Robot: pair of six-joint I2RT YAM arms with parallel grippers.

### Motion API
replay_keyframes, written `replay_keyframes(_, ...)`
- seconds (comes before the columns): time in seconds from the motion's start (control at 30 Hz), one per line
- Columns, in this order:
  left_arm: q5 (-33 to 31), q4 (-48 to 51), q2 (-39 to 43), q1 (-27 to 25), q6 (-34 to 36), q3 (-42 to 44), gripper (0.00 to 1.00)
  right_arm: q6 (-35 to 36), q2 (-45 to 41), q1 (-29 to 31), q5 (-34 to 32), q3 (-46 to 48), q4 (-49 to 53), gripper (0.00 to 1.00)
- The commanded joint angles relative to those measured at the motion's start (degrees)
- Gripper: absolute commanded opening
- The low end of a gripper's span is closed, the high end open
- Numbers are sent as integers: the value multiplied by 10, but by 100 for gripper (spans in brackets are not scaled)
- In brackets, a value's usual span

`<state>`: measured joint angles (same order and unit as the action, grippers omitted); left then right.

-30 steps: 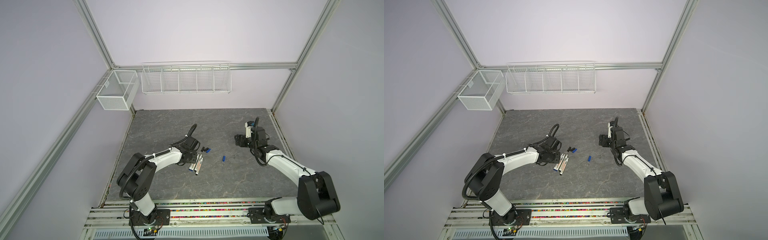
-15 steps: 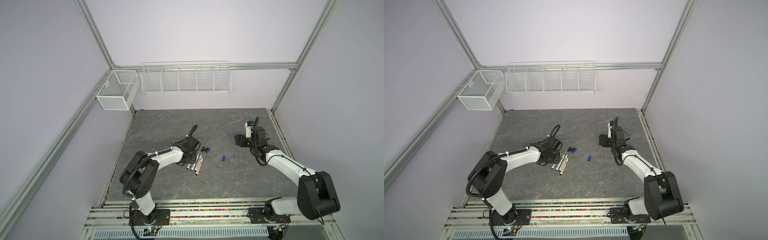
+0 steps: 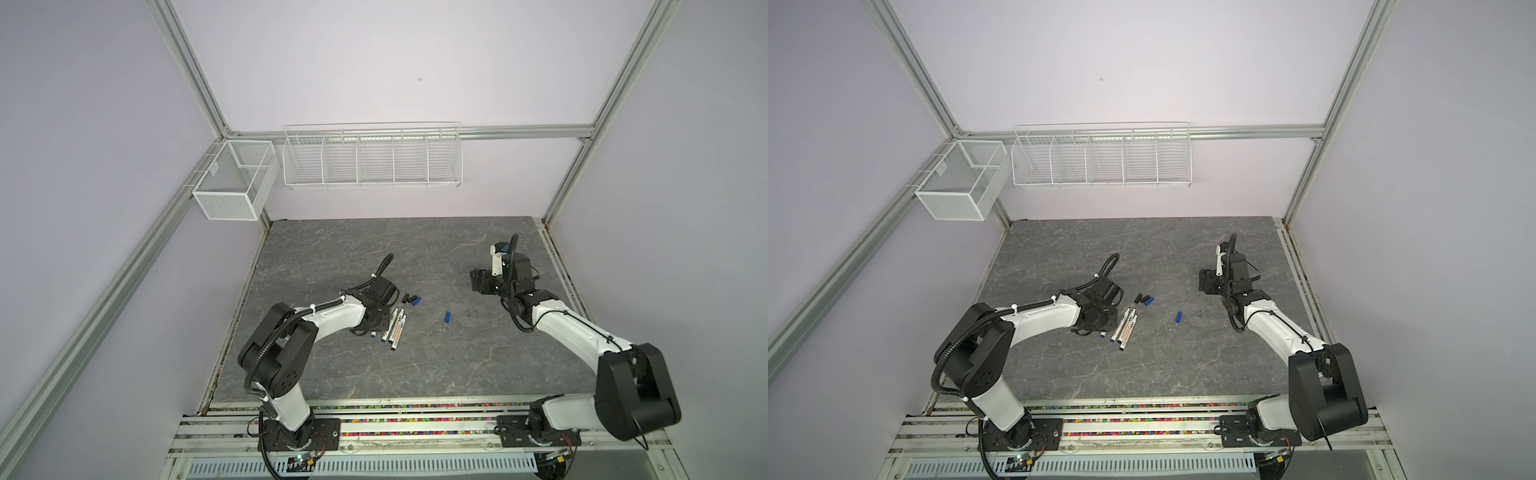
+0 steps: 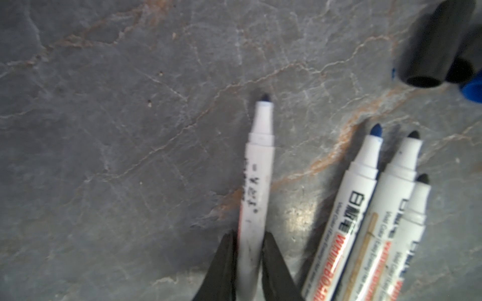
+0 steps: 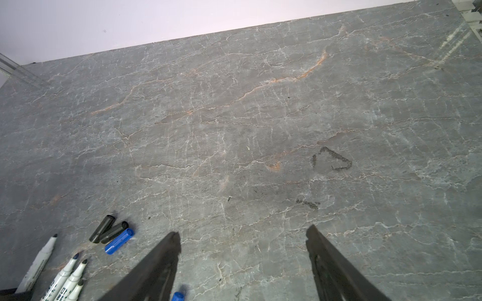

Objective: Insert the pens into the pen caps

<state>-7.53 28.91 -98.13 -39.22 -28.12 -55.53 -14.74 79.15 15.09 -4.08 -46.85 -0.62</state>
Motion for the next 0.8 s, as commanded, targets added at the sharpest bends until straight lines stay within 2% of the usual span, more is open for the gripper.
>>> replay_keyframes(0.0, -1, 32, 0, -1, -16, 19, 5, 10, -15, -1, -6, -12, 10, 80)
replay_keyframes(0.03, -4, 32, 5, -1, -16, 15, 0, 9, -15, -1, 0, -13, 11, 80)
replay_keyframes(0.2, 0, -25, 102, -1, 8, 11, 0, -13, -16, 16, 56, -25, 11, 80)
replay_keyframes(0.4, 116, -311, 254, -1, 35, 109, 0, -80, 0, 113, 236, -32, -78, 81)
replay_keyframes(0.5, 122, -401, 288, -2, 18, 157, 0, -93, 24, 157, 301, -69, -112, 82)
replay_keyframes(0.63, 120, -412, 313, -7, 17, 179, 0, -100, 54, 191, 340, -104, -129, 82)
replay_keyframes(0.77, 108, -411, 330, -21, 36, 187, 0, -96, 92, 219, 351, -141, -116, 82)
